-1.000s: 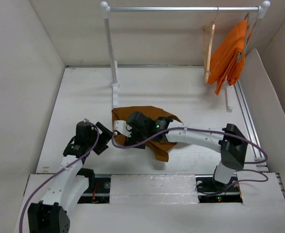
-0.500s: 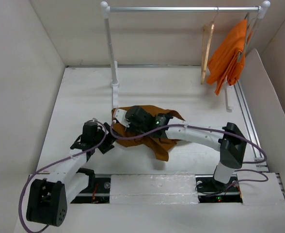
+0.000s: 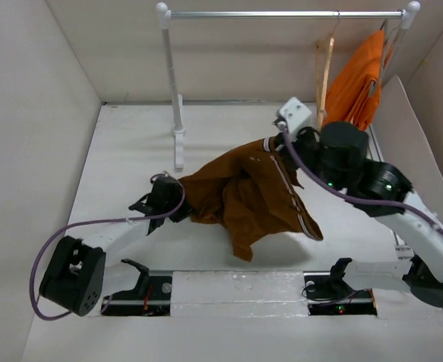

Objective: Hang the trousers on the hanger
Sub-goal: Flatten out the trousers at the center of the board.

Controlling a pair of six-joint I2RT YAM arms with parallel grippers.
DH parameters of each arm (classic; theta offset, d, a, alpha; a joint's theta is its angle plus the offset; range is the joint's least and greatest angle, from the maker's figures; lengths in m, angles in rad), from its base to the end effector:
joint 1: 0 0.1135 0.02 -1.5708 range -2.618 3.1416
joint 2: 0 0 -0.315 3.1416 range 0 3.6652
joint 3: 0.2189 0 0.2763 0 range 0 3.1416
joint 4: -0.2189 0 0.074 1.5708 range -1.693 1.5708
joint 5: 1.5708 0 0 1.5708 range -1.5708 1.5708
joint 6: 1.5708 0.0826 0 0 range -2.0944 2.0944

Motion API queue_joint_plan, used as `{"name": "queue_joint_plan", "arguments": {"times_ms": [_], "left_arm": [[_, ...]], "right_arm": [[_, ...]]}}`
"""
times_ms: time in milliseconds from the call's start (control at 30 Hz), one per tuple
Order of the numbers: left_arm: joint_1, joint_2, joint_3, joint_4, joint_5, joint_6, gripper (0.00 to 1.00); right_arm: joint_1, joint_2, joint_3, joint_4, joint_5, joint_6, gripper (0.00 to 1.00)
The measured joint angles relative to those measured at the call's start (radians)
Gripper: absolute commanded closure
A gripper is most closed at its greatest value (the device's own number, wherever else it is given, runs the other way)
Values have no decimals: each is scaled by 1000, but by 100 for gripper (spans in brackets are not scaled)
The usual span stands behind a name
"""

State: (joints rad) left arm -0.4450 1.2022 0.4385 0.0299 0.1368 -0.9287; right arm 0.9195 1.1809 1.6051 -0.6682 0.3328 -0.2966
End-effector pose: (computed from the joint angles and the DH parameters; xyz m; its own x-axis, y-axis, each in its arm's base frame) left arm 0.2285 -0.1215 0.1598 -0.7767 -0.5085 -0.3716 -0.1739 0.7403 -0.6494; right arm 0.1845 0.1975 0.5338 0.0235 -0.4249 -0.9049 -0.5778 0.7329 -0.3591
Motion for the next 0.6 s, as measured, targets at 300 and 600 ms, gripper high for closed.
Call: {"name": "queue_joint_plan", "arguments": {"times_ms": [300, 600], "left_arm": [[306, -399, 642, -426, -328, 220, 100], [303, -447, 977, -586, -426, 378, 100]], "right_arm": [[5, -127, 380, -321, -50, 79, 100], [-23, -181, 326, -405, -51, 198, 100]]}}
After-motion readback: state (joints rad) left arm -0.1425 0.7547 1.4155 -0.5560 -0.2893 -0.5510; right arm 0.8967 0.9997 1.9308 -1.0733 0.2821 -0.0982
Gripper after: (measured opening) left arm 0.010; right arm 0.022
